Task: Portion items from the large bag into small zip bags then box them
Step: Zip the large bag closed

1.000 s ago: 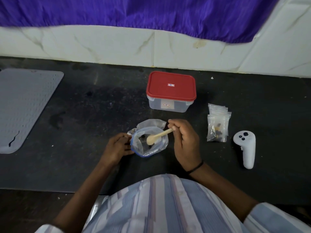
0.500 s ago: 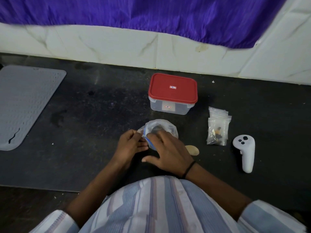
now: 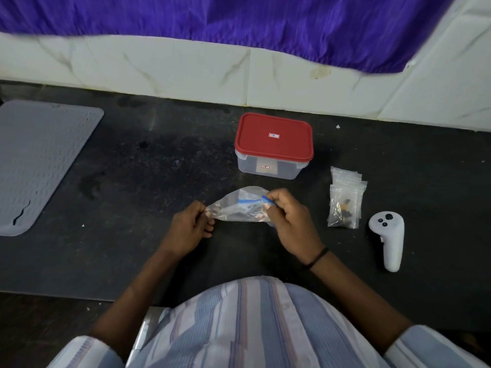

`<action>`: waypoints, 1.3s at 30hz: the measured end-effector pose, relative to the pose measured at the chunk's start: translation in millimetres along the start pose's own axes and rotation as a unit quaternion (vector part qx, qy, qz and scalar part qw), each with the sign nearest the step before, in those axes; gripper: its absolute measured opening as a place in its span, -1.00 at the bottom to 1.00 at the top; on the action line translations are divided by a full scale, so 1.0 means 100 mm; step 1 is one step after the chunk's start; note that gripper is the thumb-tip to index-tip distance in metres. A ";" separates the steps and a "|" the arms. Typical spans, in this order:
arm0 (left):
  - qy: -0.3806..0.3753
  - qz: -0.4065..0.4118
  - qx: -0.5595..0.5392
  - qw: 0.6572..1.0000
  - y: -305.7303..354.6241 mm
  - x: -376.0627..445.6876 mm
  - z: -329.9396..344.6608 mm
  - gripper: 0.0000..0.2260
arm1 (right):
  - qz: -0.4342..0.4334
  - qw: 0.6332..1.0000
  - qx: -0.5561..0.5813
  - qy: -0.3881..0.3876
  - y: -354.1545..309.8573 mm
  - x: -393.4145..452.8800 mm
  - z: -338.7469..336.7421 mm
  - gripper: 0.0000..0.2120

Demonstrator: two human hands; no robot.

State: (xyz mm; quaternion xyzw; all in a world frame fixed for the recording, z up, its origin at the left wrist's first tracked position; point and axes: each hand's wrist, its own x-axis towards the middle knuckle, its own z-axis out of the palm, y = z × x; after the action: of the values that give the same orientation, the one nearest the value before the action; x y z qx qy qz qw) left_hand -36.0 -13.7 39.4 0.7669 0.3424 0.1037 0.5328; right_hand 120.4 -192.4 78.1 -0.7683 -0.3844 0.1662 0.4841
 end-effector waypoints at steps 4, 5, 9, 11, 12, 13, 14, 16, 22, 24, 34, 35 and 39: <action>-0.052 -0.012 -0.003 0.999 0.00 0.05 -0.11 -0.83 | 0.094 0.970 0.191 0.119 0.01 0.03 -0.05 -0.86; -0.061 -0.013 0.000 0.998 0.01 0.06 -0.12 -0.84 | 0.113 0.962 0.203 0.144 0.00 0.02 -0.03 -0.84; -0.071 -0.041 0.018 0.996 0.03 0.08 -0.10 -0.83 | 0.076 0.988 0.021 0.131 -0.01 -0.04 0.00 -0.65; -0.048 -0.056 0.002 0.997 0.02 0.07 -0.10 -0.82 | 0.007 0.989 -0.130 0.076 -0.05 -0.05 -0.03 -0.52; -0.027 -0.063 -0.029 0.997 0.02 0.06 -0.09 -0.81 | -0.013 0.982 -0.175 0.063 -0.08 -0.04 -0.05 -0.48; -0.004 -0.070 -0.078 0.994 0.03 0.06 -0.08 -0.79 | -0.027 0.979 -0.194 0.063 -0.12 -0.03 -0.08 -0.48; 0.016 -0.078 -0.141 0.987 0.04 0.04 -0.07 -0.76 | -0.029 0.978 -0.198 0.061 -0.15 -0.02 -0.10 -0.53; 0.041 -0.088 -0.280 0.955 0.08 0.02 -0.03 -0.69 | -0.015 0.986 -0.158 0.048 -0.19 -0.01 -0.13 -0.82; 0.108 -0.078 -0.422 0.897 0.20 0.03 0.12 -0.72 | 0.064 0.976 0.020 -0.207 -0.29 0.11 -0.28 -0.59; 0.131 -0.068 -0.370 0.917 0.20 0.03 0.16 -0.80 | 0.088 0.959 0.084 -0.256 -0.29 0.14 -0.36 -0.58; 0.258 0.014 -0.121 0.959 0.21 -0.03 0.39 -0.81 | 0.082 0.992 0.048 -0.082 -0.19 0.20 -0.20 -0.57; 0.262 0.010 -0.107 0.959 0.20 -0.03 0.39 -0.81 | 0.112 0.989 0.077 -0.063 -0.17 0.21 -0.17 -0.55; 0.267 -0.009 -0.047 0.963 0.19 0.02 0.35 -0.78 | 0.238 0.964 0.110 -0.045 -0.14 0.21 -0.11 -0.66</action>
State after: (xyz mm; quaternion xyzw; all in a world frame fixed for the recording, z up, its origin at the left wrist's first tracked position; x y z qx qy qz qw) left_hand -8.4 -42.5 41.9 0.6828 0.4735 0.3159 0.4581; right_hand 135.1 -180.0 98.1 -0.7713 -0.1909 0.3527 0.4942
